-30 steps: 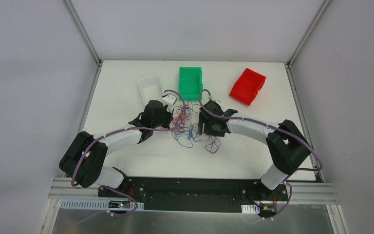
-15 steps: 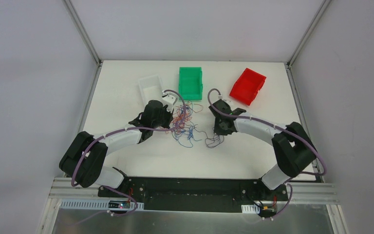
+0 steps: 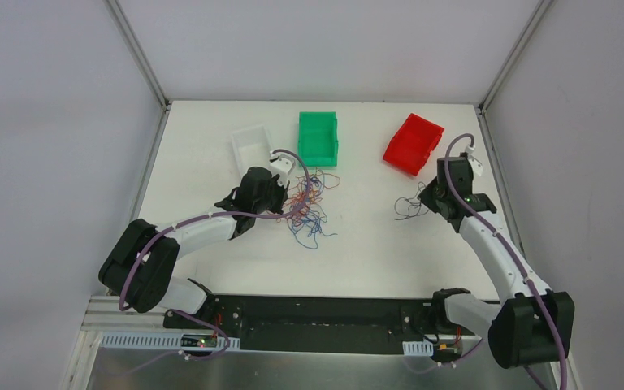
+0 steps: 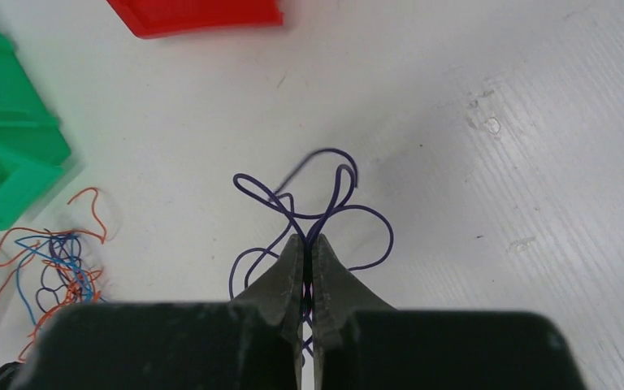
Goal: Untangle the cables
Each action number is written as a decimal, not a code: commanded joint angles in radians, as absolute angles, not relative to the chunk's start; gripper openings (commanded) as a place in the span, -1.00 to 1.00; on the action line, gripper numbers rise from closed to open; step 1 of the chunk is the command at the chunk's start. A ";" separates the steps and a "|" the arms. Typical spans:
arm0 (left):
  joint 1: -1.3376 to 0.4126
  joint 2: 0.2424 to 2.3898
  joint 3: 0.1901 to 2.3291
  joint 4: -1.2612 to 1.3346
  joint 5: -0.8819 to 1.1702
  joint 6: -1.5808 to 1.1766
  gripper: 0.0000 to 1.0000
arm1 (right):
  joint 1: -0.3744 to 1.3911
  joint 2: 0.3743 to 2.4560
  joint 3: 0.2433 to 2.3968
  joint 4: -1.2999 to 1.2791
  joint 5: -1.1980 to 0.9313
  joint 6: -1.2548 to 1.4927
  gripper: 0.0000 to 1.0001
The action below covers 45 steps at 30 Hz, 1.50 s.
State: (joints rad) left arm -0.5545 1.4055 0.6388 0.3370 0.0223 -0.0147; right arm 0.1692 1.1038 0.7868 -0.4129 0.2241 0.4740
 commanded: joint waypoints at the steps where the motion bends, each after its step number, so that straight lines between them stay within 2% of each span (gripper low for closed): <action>1: -0.543 1.387 0.639 0.362 0.009 -0.009 -1.00 | 0.153 1.102 0.898 -0.413 0.234 0.468 -1.00; 8: -0.543 1.383 0.640 0.362 0.021 -0.009 -1.00 | 0.143 1.248 1.096 -0.295 0.059 0.418 -1.00; 13: -0.543 1.386 0.643 0.362 0.023 -0.009 -1.00 | 0.113 1.464 1.270 -0.234 0.072 0.426 -1.00; 23: -0.543 1.393 0.646 0.364 0.036 -0.009 -1.00 | 0.091 1.826 1.515 -0.124 0.316 0.341 -1.00; 34: -0.543 1.387 0.643 0.365 0.038 -0.008 -1.00 | 0.089 2.102 1.652 -0.335 0.374 0.461 -0.96; 36: -0.543 1.386 0.643 0.366 0.041 -0.009 -1.00 | 0.088 2.123 1.688 -0.387 0.364 0.464 -0.86; 37: -0.543 1.386 0.643 0.366 0.043 -0.009 -1.00 | 0.087 2.121 1.698 -0.397 0.335 0.452 -0.72; 38: -0.543 1.384 0.643 0.366 0.044 -0.009 -1.00 | 0.086 2.108 1.697 -0.395 0.300 0.442 -0.38; 39: -0.543 1.384 0.641 0.366 0.044 -0.009 -1.00 | 0.088 2.086 1.683 -0.377 0.278 0.438 -0.15; 41: -0.543 1.383 0.642 0.366 0.044 -0.009 -1.00 | 0.088 2.027 1.641 -0.339 0.247 0.437 0.16; 45: -0.543 1.379 0.643 0.358 0.044 0.012 -1.00 | 0.088 1.910 1.582 -0.328 0.226 0.432 0.25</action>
State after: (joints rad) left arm -0.5545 1.4055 0.6388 0.3370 0.0261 -0.0128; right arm 0.0910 2.0892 1.6077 -0.3428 0.2638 0.4351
